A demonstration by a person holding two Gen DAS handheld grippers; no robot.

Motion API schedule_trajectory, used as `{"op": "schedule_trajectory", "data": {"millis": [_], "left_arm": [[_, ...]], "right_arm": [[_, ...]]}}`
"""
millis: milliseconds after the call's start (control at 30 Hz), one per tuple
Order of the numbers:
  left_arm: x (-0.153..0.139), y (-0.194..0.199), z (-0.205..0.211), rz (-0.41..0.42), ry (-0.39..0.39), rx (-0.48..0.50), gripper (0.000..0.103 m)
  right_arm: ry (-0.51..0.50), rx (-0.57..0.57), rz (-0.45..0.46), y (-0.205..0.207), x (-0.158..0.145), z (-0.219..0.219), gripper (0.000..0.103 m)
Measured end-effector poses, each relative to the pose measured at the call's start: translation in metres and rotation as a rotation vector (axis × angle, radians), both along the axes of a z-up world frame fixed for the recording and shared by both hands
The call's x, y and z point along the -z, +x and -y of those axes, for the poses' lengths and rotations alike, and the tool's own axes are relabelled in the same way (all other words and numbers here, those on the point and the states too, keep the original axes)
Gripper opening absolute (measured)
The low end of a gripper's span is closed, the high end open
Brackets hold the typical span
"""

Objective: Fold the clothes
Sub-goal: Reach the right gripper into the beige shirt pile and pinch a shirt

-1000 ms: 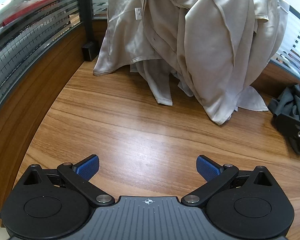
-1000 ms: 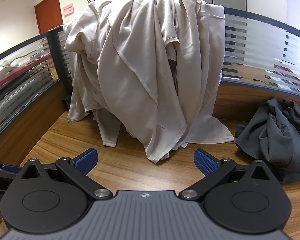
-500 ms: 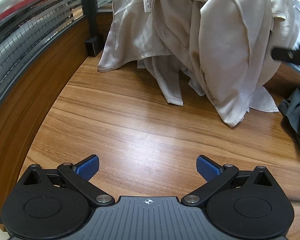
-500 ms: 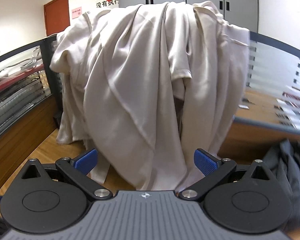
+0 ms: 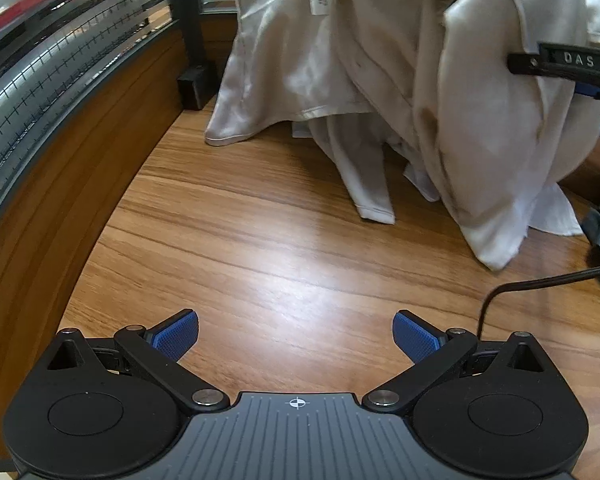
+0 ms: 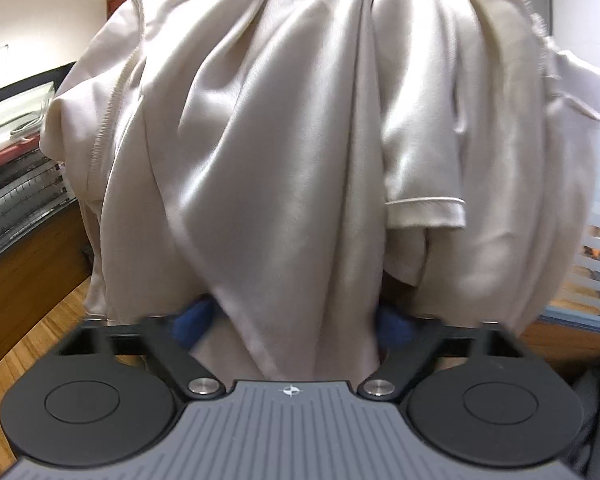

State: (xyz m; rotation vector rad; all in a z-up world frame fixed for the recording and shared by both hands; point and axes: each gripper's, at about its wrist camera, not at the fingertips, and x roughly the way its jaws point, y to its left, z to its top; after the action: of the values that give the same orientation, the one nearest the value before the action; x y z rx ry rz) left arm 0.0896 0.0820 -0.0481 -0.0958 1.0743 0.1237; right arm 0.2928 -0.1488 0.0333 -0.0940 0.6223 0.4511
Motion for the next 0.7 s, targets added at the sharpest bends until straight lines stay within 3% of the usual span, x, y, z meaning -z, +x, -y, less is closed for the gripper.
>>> {"op": "schedule_trajectory", "data": {"millis": [67, 133, 367, 700], "left_arm": [[-0.001, 0.002, -0.004, 0.006, -0.005, -0.012, 0.103], [-0.004, 0.002, -0.006, 0.022, -0.012, -0.025, 0.103], [-0.02, 0.0, -0.008, 0.102, -0.039, -0.054, 0.103], [-0.036, -0.023, 0.003, 0.16, -0.046, -0.034, 0.103]], "right_arm": [[0.022, -0.024, -0.023, 0.004, -0.001, 0.001, 0.029], [0.046, -0.057, -0.037, 0.002, -0.004, 0.003, 0.007], [0.081, -0.179, -0.056, -0.036, -0.019, 0.008, 0.005], [0.088, -0.204, -0.127, -0.085, -0.02, 0.016, 0.005]]}}
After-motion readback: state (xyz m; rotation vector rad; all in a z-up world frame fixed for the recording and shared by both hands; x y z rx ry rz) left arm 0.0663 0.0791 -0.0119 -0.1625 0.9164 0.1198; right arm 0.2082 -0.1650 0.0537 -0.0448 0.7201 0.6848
